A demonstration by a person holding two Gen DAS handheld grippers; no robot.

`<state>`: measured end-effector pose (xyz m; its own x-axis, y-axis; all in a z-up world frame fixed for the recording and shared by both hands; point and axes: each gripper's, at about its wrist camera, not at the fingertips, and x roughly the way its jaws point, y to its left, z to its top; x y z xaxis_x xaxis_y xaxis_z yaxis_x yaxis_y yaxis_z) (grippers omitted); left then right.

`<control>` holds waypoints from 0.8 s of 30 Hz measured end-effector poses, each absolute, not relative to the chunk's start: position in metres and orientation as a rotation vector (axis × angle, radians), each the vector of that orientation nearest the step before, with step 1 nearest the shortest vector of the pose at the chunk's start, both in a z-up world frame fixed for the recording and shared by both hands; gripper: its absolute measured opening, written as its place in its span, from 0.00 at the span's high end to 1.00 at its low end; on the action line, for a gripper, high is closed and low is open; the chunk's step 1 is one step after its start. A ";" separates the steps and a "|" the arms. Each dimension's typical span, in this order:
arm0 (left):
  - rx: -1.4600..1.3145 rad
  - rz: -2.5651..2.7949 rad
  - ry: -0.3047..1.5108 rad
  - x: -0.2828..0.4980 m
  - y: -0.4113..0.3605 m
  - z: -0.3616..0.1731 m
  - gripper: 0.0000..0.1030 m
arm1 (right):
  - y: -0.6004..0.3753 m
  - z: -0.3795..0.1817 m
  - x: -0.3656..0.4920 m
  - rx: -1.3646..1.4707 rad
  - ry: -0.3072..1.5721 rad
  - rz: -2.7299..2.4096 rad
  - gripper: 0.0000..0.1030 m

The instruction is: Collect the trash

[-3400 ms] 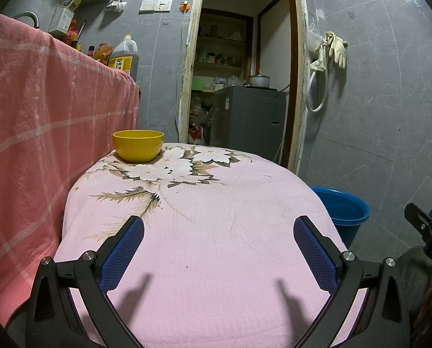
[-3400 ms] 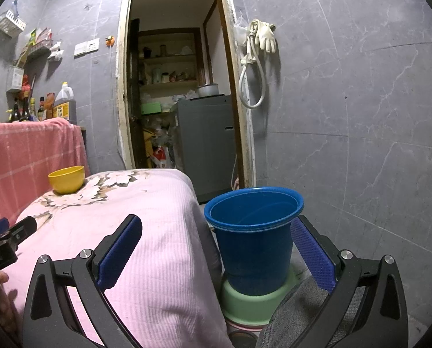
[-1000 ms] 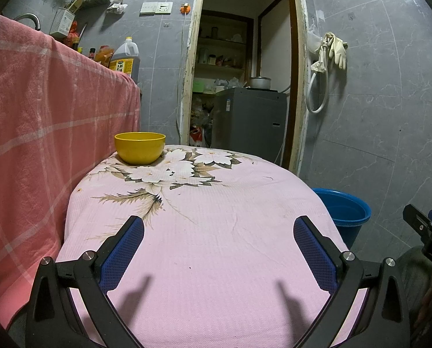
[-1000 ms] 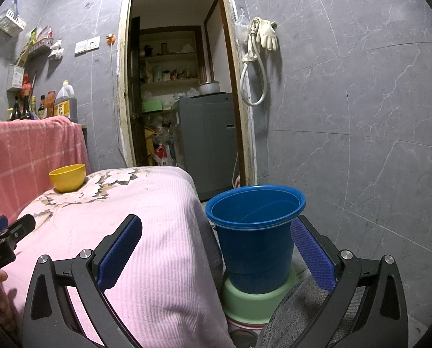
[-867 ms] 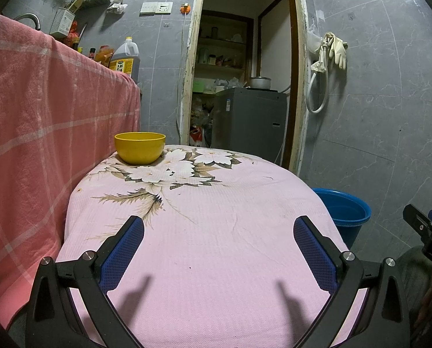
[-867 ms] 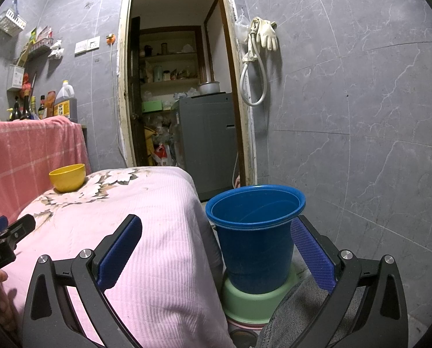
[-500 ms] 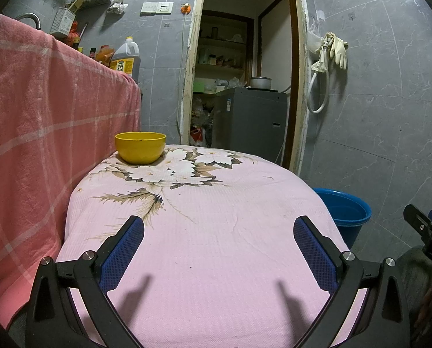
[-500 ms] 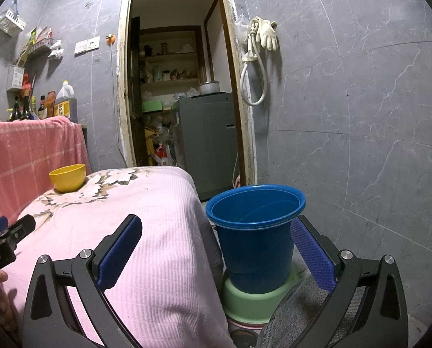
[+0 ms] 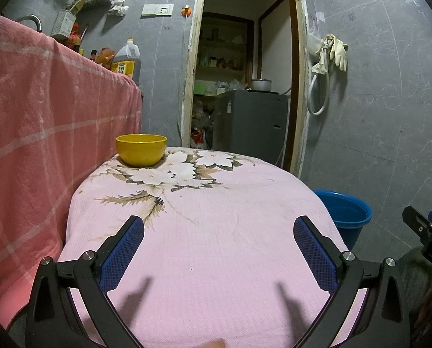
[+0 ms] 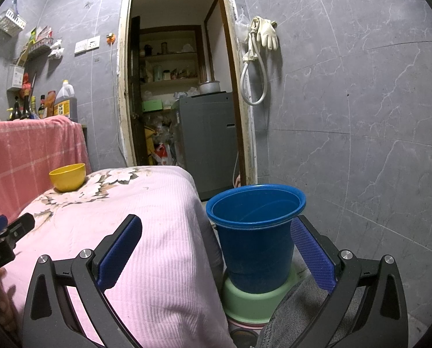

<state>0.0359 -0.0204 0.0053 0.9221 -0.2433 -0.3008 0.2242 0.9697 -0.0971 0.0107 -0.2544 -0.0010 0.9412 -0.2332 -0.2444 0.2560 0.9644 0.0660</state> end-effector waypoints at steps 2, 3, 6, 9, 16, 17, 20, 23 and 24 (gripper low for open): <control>-0.043 -0.232 0.305 0.035 -0.022 0.006 0.02 | -0.253 -0.001 0.011 0.097 0.237 -0.250 0.00; -0.034 -0.227 0.298 0.034 -0.023 0.006 0.02 | -0.253 -0.001 0.011 0.097 0.237 -0.249 0.00; -0.020 -0.226 0.289 0.033 -0.024 0.006 0.02 | -0.253 -0.001 0.011 0.097 0.237 -0.250 0.00; -0.010 -0.220 0.280 0.033 -0.025 0.005 0.02 | -0.253 -0.001 0.011 0.097 0.237 -0.251 0.00; 0.003 -0.218 0.274 0.034 -0.025 0.004 0.02 | -0.252 -0.001 0.011 0.097 0.238 -0.250 0.00; 0.004 -0.219 0.274 0.033 -0.024 0.004 0.02 | -0.252 -0.001 0.011 0.097 0.238 -0.250 0.00; 0.003 -0.218 0.275 0.033 -0.025 0.004 0.02 | -0.252 -0.001 0.011 0.097 0.238 -0.250 0.00; 0.000 -0.219 0.276 0.034 -0.024 0.003 0.02 | -0.252 -0.001 0.011 0.097 0.238 -0.251 0.00; -0.002 -0.218 0.277 0.034 -0.024 0.003 0.02 | -0.252 -0.001 0.011 0.097 0.238 -0.251 0.00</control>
